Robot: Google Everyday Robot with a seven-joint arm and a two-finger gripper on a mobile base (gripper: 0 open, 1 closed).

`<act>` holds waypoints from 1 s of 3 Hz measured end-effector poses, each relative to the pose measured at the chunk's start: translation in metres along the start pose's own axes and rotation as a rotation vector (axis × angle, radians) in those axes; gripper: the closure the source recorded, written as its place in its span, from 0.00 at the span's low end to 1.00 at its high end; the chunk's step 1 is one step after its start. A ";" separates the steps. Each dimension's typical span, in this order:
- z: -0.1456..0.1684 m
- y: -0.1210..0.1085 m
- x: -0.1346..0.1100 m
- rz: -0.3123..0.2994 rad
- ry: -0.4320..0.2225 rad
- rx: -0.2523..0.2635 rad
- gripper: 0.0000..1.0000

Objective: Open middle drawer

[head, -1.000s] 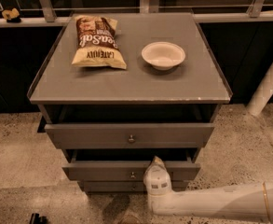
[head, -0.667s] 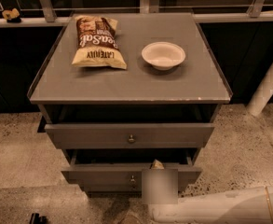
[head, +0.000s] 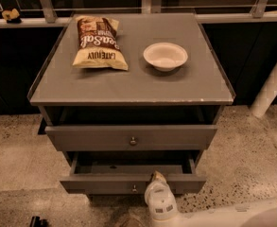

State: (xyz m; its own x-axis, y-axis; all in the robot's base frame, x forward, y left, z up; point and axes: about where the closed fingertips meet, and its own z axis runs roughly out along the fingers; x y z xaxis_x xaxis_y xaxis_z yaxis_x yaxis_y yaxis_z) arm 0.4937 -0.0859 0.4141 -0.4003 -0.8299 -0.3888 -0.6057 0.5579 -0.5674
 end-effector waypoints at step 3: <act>-0.013 0.014 0.010 -0.005 -0.002 -0.008 0.81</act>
Offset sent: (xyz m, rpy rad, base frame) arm -0.2534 -0.0012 -0.0430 0.0191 0.0622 0.0936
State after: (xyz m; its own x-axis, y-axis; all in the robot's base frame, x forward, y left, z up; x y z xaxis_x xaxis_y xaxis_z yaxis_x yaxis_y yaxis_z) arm 0.4723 -0.0860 0.4119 -0.3957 -0.8324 -0.3879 -0.6130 0.5539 -0.5634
